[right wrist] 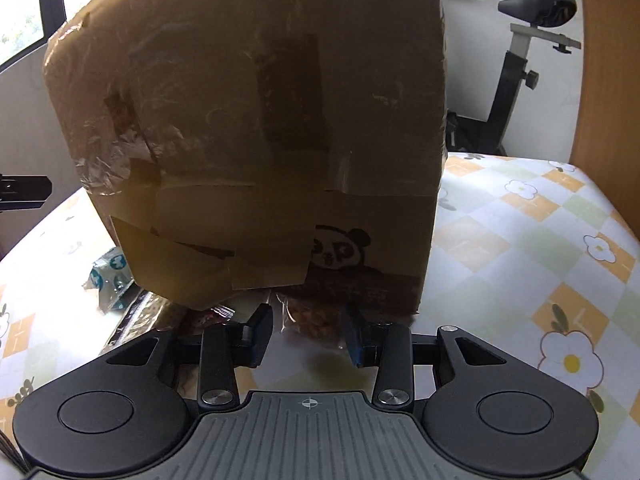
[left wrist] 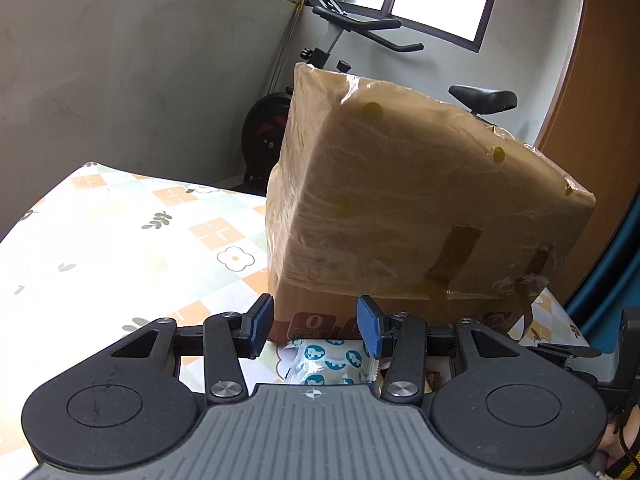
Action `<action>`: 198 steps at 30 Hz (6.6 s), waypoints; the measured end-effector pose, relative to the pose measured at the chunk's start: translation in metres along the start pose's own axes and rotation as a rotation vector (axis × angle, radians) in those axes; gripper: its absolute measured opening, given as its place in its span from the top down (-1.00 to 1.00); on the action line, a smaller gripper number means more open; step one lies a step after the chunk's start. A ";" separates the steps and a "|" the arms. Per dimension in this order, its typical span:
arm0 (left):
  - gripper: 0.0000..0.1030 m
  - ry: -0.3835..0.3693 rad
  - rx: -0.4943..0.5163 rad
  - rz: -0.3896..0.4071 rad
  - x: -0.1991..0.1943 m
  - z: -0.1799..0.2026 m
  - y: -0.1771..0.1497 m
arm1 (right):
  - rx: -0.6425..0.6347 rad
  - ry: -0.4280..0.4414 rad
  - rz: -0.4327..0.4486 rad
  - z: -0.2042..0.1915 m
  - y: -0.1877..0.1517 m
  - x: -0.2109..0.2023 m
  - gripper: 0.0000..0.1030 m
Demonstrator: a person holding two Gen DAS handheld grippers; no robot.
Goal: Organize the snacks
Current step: 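Lower the left tool onto the blue-and-white cookie pack while the right tool reaches the small orange snack bag, then close the left tool on the cookie pack while the right tool closes on the orange snack bag, then lift both packs and carry them over the lined box, then open both tools over the box to drop the cookie pack and snack bag, then lower the left tool onto the cracker pack while the right tool reaches the red jerky pack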
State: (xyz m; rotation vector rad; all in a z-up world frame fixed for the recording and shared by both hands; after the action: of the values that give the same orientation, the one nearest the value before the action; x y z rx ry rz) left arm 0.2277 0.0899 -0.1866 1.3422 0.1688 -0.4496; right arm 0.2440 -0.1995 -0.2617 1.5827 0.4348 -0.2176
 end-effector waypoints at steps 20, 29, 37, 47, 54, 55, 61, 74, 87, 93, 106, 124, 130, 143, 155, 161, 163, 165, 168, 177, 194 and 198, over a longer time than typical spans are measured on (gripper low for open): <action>0.06 0.004 -0.024 -0.044 0.002 -0.001 -0.016 | -0.239 0.104 -0.032 -0.019 0.008 -0.009 0.25; 0.06 0.009 -0.026 -0.055 0.002 -0.001 -0.019 | -0.263 0.181 -0.089 -0.021 0.007 0.013 0.68; -0.11 -0.002 -0.002 -0.095 0.017 0.009 -0.031 | -0.086 0.146 -0.012 -0.007 -0.012 -0.008 0.67; -0.27 0.038 0.061 -0.157 0.073 0.028 -0.049 | -0.098 0.143 0.019 -0.006 -0.017 -0.012 0.67; -0.15 0.034 0.091 -0.137 0.070 0.026 -0.061 | -0.118 0.137 0.025 -0.012 -0.020 -0.011 0.67; -0.12 0.040 0.104 -0.136 0.067 0.026 -0.063 | -0.115 0.138 0.025 -0.012 -0.020 -0.010 0.67; -0.07 0.058 0.080 -0.138 0.045 0.018 -0.072 | -0.112 0.140 0.025 -0.012 -0.020 -0.010 0.67; -0.10 0.110 -0.062 -0.115 -0.004 0.003 -0.101 | -0.122 0.136 0.026 -0.012 -0.020 -0.011 0.67; -0.11 0.120 -0.026 -0.111 0.007 0.011 -0.096 | -0.178 0.080 0.069 -0.021 -0.023 -0.020 0.42; -0.11 0.122 -0.026 -0.110 0.007 0.012 -0.096 | -0.181 0.094 0.076 -0.019 -0.023 -0.024 0.44; -0.11 0.120 -0.025 -0.106 0.006 0.011 -0.096 | -0.174 0.109 0.036 -0.017 -0.023 -0.017 0.65; 0.01 0.114 -0.012 -0.071 -0.012 0.006 -0.080 | -0.124 0.127 0.090 -0.007 -0.013 -0.050 0.69; 0.01 0.100 0.001 0.018 -0.035 0.006 -0.056 | -0.061 0.096 0.169 0.013 0.004 -0.091 0.69; 0.01 -0.083 0.145 0.352 -0.050 0.058 0.084 | -0.140 0.225 0.492 -0.005 0.154 -0.125 0.69; -0.03 -0.084 0.134 0.179 0.074 0.082 0.115 | -0.164 0.124 0.256 -0.030 0.183 -0.014 0.62; -0.22 -0.081 0.115 0.183 0.070 0.067 0.106 | -0.155 0.155 0.306 -0.027 0.166 -0.035 0.42; -0.22 -0.079 0.134 0.191 0.062 0.065 0.107 | -0.150 0.172 0.343 -0.022 0.165 -0.049 0.42; -0.22 -0.092 0.135 0.208 0.047 0.061 0.107 | -0.157 0.172 0.379 -0.020 0.160 -0.063 0.41; -0.22 -0.082 0.143 0.219 0.022 0.054 0.106 | -0.155 0.167 0.422 -0.016 0.151 -0.082 0.41; -0.23 -0.009 0.092 0.197 -0.021 0.030 0.075 | -0.178 0.084 0.493 -0.007 0.104 -0.122 0.41; -0.37 -0.033 0.072 -0.087 0.032 0.067 -0.034 | 0.001 -0.006 0.183 0.014 0.000 -0.075 0.41; -0.39 -0.047 0.112 -0.146 0.045 0.078 -0.049 | 0.016 -0.039 0.111 0.018 -0.022 -0.062 0.41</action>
State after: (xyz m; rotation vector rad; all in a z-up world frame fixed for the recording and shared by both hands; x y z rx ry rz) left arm 0.2377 -0.0030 -0.2297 1.4337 0.2060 -0.6201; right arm 0.1810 -0.2262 -0.2588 1.6100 0.3141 -0.1671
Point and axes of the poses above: each gripper's, at about its wrist camera, not at the fingertips, and x roughly the way its jaws point, z to its right, y to its top, the point moved 1 cm from there along x, roughly the way its jaws point, and after that the axes turned 13 degrees about z, right-handed, at the moved point
